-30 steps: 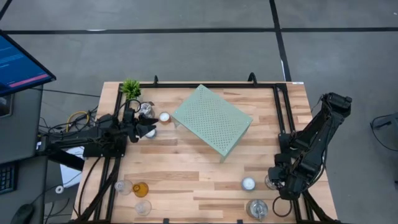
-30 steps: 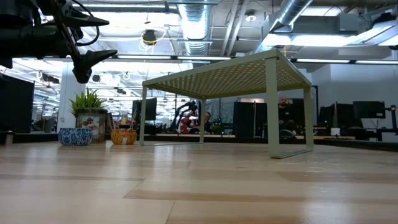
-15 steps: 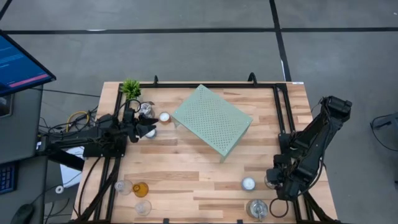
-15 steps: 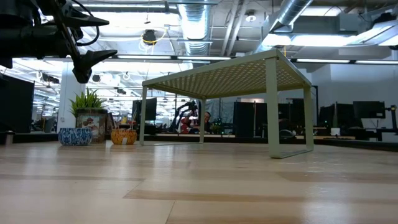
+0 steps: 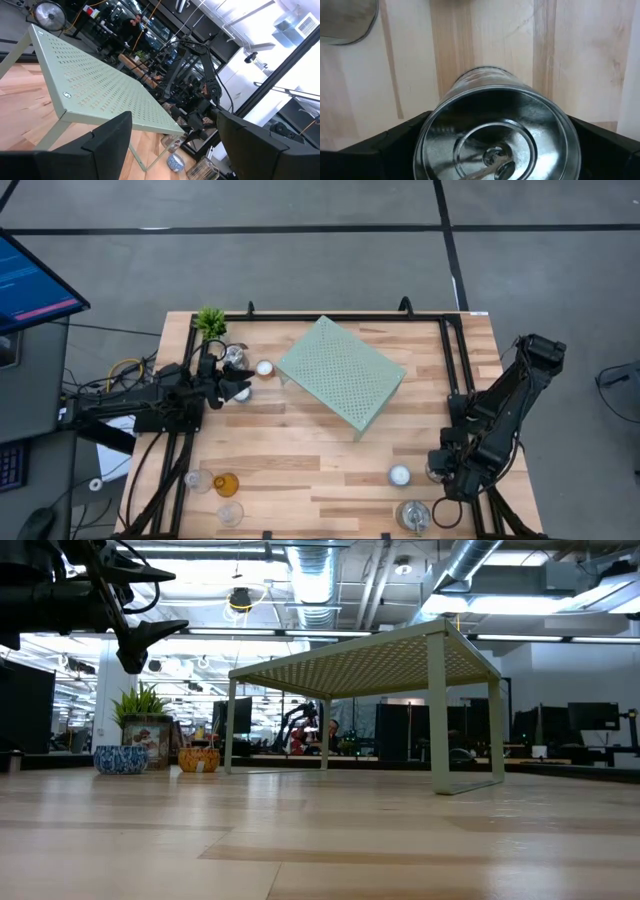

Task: Stock candles on shelf
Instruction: Put the right silver scented candle on the shelf

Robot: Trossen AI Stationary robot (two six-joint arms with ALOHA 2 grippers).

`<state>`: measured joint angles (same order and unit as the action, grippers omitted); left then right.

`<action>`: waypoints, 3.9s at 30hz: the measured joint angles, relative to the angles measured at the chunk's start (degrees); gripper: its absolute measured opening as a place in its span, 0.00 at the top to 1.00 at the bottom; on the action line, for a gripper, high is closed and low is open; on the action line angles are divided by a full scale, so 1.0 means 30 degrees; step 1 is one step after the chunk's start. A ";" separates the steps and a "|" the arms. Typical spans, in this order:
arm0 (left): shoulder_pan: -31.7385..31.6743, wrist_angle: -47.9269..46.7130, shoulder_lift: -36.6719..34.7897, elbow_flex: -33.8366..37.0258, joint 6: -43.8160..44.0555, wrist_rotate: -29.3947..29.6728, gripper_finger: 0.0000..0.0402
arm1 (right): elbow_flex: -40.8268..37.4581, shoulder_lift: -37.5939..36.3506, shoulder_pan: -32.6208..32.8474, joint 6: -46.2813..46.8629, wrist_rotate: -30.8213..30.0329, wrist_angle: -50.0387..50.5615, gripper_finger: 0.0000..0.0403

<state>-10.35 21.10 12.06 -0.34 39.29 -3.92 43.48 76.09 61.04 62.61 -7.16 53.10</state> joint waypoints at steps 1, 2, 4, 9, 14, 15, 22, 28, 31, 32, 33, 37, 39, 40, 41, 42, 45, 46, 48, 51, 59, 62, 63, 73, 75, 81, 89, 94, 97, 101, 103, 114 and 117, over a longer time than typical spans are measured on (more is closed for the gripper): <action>-0.0007 -0.0006 0.0003 0.0000 0.0000 0.0000 0.27 | 0.0000 0.0000 0.0000 -0.0007 0.0001 0.0006 0.01; -0.0006 0.0000 -0.0002 0.0000 0.0001 0.0000 0.27 | 0.0000 0.0000 -0.0015 -0.0007 0.0001 0.0009 0.01; -0.0004 -0.0007 0.0001 0.0000 0.0004 0.0000 0.27 | 0.0000 0.0000 -0.0015 -0.0015 0.0003 0.0009 0.01; -0.0007 -0.0002 0.0005 0.0000 0.0004 0.0000 0.27 | 0.0000 0.0000 -0.0028 -0.0035 0.0351 0.0016 0.01; 0.0000 -0.0007 0.0004 0.0000 0.0007 0.0000 0.27 | 0.0000 -0.0007 -0.0022 -0.0073 0.0457 0.0009 0.06; 0.0000 -0.0003 0.0001 0.0000 0.0004 0.0000 0.27 | 0.0000 -0.0009 -0.0022 -0.0073 0.0451 0.0016 0.09; -0.0007 -0.0004 0.0001 0.0000 0.0000 0.0000 0.27 | 0.0007 -0.0029 -0.0029 -0.0522 0.0431 0.0002 0.18; -0.0007 -0.0002 0.0001 0.0000 0.0000 0.0000 0.27 | 0.0007 -0.0029 -0.0015 -0.0574 0.0416 -0.0006 0.15; -0.0007 -0.0001 0.0004 0.0000 0.0006 0.0000 0.27 | 0.0000 -0.0238 0.0022 -0.0576 0.0416 0.0002 0.18; -0.0004 -0.0007 0.0005 0.0000 0.0004 0.0000 0.27 | 0.0006 -0.0434 0.0022 -0.0576 0.0415 0.0021 0.18; -0.0007 -0.0004 0.0002 0.0000 0.0001 0.0000 0.27 | 0.0080 -0.0649 0.0021 -0.0576 0.0409 0.0080 0.18; -0.0007 0.0000 0.0001 0.0000 0.0004 0.0000 0.27 | 0.0476 -0.1786 -0.0022 -0.0573 0.0380 0.0684 0.18; -0.0006 -0.0007 0.0003 0.0000 0.0005 0.0000 0.27 | 0.0850 -0.2425 -0.0022 -0.0506 0.0376 0.1525 0.18; -0.0001 0.0000 0.0005 0.0000 0.0006 0.0000 0.27 | 0.1102 -0.2761 -0.0046 -0.0454 0.0380 0.2140 0.18; -0.0007 0.0000 0.0005 0.0000 0.0000 0.0000 0.27 | 0.1375 -0.3093 -0.0115 -0.0430 0.0380 0.2769 0.18; -0.0004 -0.0004 0.0001 0.0000 0.0004 0.0000 0.27 | 0.1739 -0.3432 -0.0238 -0.0432 0.0380 0.3390 0.18; -0.0007 -0.0005 -0.0001 0.0000 0.0002 0.0000 0.27 | 0.2943 -0.4434 -0.0887 -0.0738 0.0139 0.5182 0.17; -0.0002 -0.0005 -0.0003 0.0000 0.0002 0.0000 0.27 | 0.3409 -0.4690 -0.1215 -0.0985 -0.0126 0.5812 0.17; -0.0004 -0.0003 0.0005 0.0000 0.0000 0.0000 0.27 | 0.4336 -0.5107 -0.2055 -0.1550 -0.0549 0.6686 0.18; -0.0007 -0.0007 0.0000 0.0000 0.0005 0.0000 0.27 | 0.5769 -0.5339 -0.3735 -0.2973 -0.1056 0.7903 0.18; -0.0007 -0.0005 0.0000 -0.0005 0.0005 0.0000 0.27 | 0.9475 -0.3990 -0.9856 -0.9385 -0.1137 0.8689 0.17; -0.0006 -0.0006 -0.0002 -0.0001 0.0001 0.0000 0.27 | 1.1205 -0.2967 -1.2194 -1.2169 -0.1090 0.9000 0.17; 0.0000 0.0000 -0.0003 0.0000 0.0000 0.0000 0.27 | 1.1803 -0.2534 -1.2994 -1.3016 -0.1077 0.9155 0.17; -0.0006 0.0000 -0.0003 -0.0006 0.0006 0.0000 0.27 | 1.7850 0.2689 -1.9812 -1.9523 -0.0964 0.8906 0.16; 0.0000 0.0000 0.0005 0.0000 0.0000 0.0000 0.27 | 1.9185 0.3986 -2.1003 -2.0436 -0.0295 0.8841 0.16; 0.0000 0.0000 -0.0001 -0.0002 0.0007 0.0000 0.27 | 2.2493 0.7798 -2.3517 -2.2398 0.0588 0.8867 0.16; -0.0006 0.0000 0.0004 -0.0006 0.0006 0.0000 0.27 | 2.6831 1.2195 -2.6353 -2.3578 0.1951 0.9139 0.16; 0.0000 0.0000 0.0005 0.0000 0.0003 0.0000 0.27 | 2.9562 1.4375 -2.7657 -2.3724 0.1958 0.9845 0.16; 0.0000 0.0000 0.0005 -0.0007 0.0001 0.0000 0.27 | 3.0516 1.5315 -2.8183 -2.3722 0.2196 0.9815 0.16; 0.0000 0.0000 0.0005 -0.0007 0.0000 0.0000 0.27 | 3.0229 1.5682 -2.8593 -2.3722 0.2550 0.9590 0.16; -0.0007 0.0000 0.0003 -0.0007 0.0000 0.0000 0.27 | 3.0250 1.5774 -2.8603 -2.3858 0.2477 0.9495 0.16; -0.0005 0.0000 0.0005 -0.0007 0.0003 0.0000 0.27 | 3.0359 1.5803 -2.8494 -2.4854 0.2411 0.8693 0.14; -0.0004 0.0000 0.0005 -0.0007 0.0007 0.0000 0.27 | 3.0359 1.5810 -2.8494 -2.5070 0.2391 0.8284 0.13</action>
<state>-10.36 21.10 12.08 -0.36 39.31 -3.92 134.56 123.52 -24.45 -12.60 0.01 77.95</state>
